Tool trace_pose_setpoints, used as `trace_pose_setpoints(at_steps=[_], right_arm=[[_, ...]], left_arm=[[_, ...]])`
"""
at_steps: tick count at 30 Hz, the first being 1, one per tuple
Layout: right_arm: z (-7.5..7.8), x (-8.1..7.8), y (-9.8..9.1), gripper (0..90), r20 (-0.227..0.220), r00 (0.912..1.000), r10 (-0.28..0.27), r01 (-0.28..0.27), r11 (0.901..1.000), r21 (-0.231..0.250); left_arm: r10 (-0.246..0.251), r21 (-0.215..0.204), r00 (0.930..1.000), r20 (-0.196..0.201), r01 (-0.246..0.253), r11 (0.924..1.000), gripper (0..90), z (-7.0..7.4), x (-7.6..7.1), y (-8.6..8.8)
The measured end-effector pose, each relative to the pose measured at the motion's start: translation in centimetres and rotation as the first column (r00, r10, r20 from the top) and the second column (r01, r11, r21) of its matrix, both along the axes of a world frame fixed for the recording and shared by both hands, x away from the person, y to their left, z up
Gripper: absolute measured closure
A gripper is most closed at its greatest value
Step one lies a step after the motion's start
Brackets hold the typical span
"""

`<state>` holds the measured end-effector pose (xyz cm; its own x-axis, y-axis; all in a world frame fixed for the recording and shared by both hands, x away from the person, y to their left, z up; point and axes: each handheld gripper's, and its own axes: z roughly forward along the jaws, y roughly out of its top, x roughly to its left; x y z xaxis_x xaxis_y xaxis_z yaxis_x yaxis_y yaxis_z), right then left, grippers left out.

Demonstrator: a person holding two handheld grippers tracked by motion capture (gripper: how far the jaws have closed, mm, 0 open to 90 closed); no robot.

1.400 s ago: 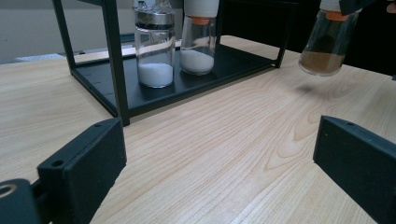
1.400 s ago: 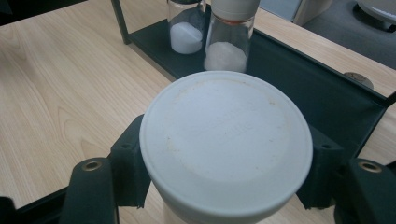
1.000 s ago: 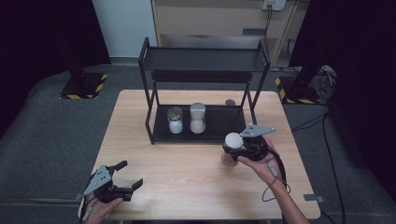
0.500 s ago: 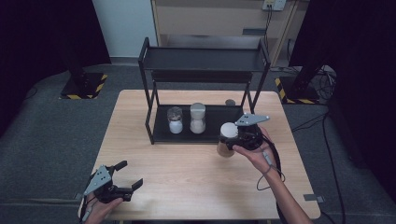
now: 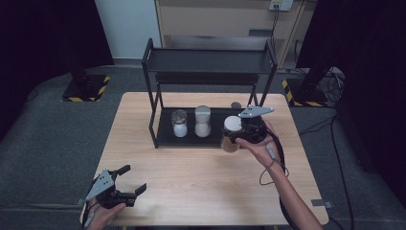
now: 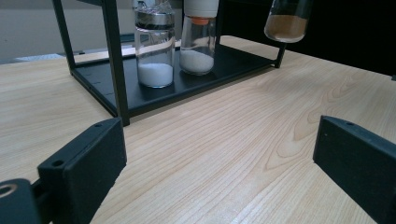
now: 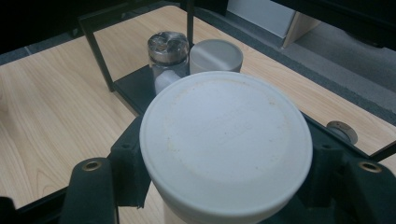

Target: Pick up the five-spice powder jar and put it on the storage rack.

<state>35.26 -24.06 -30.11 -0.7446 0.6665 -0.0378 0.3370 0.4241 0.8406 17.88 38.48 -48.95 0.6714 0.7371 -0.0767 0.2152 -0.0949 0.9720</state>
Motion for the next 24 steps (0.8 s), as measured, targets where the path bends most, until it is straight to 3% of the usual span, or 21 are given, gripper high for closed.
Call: trace_pose_setpoints(at_steps=[11, 24], right_arm=[[0.4, 1.6, 0.8, 34.2, 0.000, 0.9990, -0.045, 0.045, 0.9990, -0.007], [-0.4, 3.8, 1.9, 34.2, -0.013, 0.9924, -0.122, 0.122, 0.9925, -0.010]], left_arm=[[0.000, -0.002, 1.0000, 0.000, 0.000, 1.0000, 1.5, 0.0, 0.0, 0.0], [0.002, -0.004, 1.0000, -0.001, -0.002, 1.0000, 1.5, 0.0, 0.0, 0.1]])
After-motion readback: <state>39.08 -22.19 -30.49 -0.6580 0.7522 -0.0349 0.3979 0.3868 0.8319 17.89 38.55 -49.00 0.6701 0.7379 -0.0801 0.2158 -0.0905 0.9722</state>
